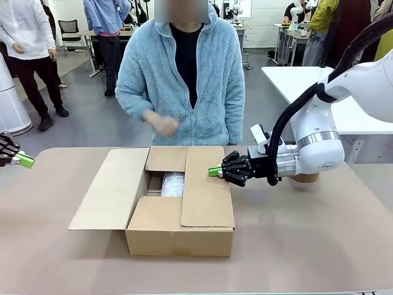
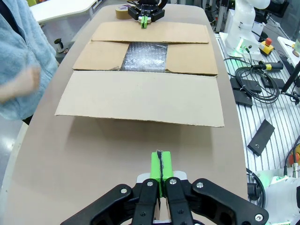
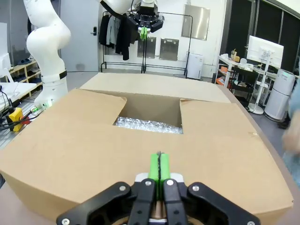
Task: Wrap the clocks to prevent damage.
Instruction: Push the left (or right) flap of the Package Box to close it.
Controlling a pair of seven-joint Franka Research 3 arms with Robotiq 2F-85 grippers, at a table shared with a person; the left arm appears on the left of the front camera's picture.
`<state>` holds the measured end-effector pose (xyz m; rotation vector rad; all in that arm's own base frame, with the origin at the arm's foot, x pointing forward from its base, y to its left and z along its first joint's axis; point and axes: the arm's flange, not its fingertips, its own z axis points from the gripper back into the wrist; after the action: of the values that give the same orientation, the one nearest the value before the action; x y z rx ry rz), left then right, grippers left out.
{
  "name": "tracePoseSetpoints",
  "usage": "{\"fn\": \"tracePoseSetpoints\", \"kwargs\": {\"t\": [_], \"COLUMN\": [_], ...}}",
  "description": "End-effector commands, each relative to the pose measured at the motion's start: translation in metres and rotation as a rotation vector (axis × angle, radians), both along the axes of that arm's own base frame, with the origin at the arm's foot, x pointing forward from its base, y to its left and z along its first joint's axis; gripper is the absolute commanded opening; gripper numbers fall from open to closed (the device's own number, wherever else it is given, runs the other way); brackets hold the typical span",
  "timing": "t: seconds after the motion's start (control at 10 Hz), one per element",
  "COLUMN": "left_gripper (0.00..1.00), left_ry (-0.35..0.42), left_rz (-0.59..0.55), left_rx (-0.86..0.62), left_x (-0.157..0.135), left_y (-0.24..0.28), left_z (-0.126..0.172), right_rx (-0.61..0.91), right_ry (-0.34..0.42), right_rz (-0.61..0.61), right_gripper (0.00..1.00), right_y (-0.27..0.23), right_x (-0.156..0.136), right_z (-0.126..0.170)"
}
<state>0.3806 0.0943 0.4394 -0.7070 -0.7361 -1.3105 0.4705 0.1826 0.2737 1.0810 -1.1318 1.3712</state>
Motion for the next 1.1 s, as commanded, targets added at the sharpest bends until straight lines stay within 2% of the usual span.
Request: {"fn": "tracePoseSetpoints", "kwargs": {"t": [0.0, 0.6, 0.8, 0.9, 1.0], "left_gripper": [0.00, 0.00, 0.00, 0.00, 0.00], "left_ry": [-0.013, 0.000, 0.010, -0.009, -0.034], "left_rz": [-0.002, 0.000, -0.013, -0.016, -0.025], "left_rx": [-0.022, 0.000, 0.024, 0.101, 0.158], "left_x": [0.000, 0.000, 0.011, 0.028, 0.034], "left_y": [0.000, 0.000, -0.013, -0.026, -0.039], "left_z": [0.000, 0.000, -0.038, -0.053, -0.071], "right_rx": [-0.009, -0.009, -0.009, -0.009, -0.009], "right_ry": [0.003, 0.003, 0.003, 0.003, 0.003], "right_rz": [-0.010, -0.010, -0.010, -0.010, -0.010], "right_gripper": [0.01, 0.01, 0.01, 0.01, 0.01], "right_y": [-0.001, -0.001, -0.001, -0.001, -0.001], "right_x": [0.000, 0.000, 0.000, 0.000, 0.000], "right_z": [-0.003, -0.003, -0.003, -0.003, -0.003]}}
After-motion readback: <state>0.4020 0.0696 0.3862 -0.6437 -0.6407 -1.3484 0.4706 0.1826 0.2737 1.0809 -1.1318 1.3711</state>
